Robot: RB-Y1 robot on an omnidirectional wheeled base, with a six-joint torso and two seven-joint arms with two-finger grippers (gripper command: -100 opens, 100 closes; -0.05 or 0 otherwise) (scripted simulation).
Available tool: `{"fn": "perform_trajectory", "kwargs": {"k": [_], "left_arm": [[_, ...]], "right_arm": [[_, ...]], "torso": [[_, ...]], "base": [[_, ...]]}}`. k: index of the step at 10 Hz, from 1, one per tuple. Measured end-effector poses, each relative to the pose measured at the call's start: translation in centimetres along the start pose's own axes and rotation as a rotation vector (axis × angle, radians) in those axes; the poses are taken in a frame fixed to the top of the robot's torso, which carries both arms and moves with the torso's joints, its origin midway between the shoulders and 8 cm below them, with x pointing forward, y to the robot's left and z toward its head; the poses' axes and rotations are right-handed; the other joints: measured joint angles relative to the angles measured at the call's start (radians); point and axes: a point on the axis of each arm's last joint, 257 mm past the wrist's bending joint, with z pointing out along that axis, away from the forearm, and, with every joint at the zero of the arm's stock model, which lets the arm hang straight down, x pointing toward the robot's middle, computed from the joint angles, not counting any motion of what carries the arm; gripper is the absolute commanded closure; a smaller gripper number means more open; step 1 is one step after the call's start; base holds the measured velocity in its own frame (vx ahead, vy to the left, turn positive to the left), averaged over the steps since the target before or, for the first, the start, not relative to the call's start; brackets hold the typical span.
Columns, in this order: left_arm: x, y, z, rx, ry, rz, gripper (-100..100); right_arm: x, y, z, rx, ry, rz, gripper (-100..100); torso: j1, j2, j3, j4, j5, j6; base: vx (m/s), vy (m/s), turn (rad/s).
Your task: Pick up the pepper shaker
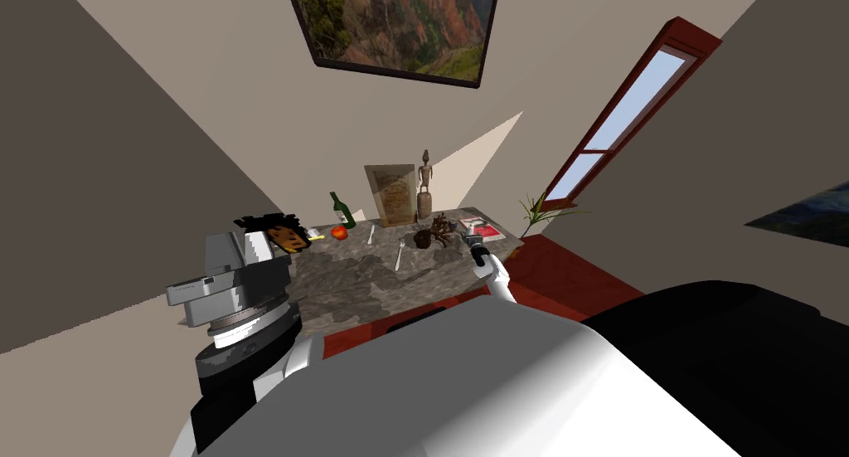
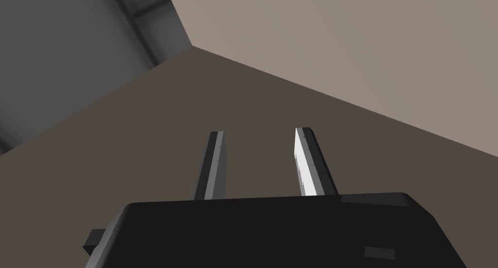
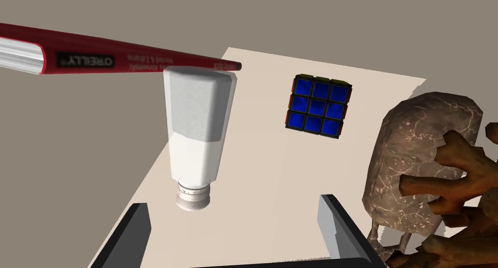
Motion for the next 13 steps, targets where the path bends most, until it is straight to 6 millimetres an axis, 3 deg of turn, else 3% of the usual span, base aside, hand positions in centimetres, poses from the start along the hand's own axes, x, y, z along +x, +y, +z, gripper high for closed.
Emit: {"fn": "perform_trajectory", "kwargs": {"k": [4,8,13], "left_arm": [[0.0,0.0,0.0,0.0,0.0,0.0,0],[0.0,0.0,0.0,0.0,0.0,0.0,0],[0.0,0.0,0.0,0.0,0.0,0.0,0]], "right_arm": [[-2.7,1.7,1.9,-0.039,-0.023,0.024,-100],[-4.0,3.7,3.5,-0.066,-0.007,0.058,-100],[-2.9,5.4,5.4,-0.07,0.061,0.099,-100]], "torso": [[-0.004,0.001,0.001,0.0,-0.001,0.0],[0.002,-0.005,-0.003,-0.001,0.0,-0.001],[0.001,-0.007,-0.004,-0.001,0.0,0.0]], "base": [[-0.145,-0.149,0.092],[-0.071,-0.061,0.107],[-0.057,-0.068,0.072]]}}
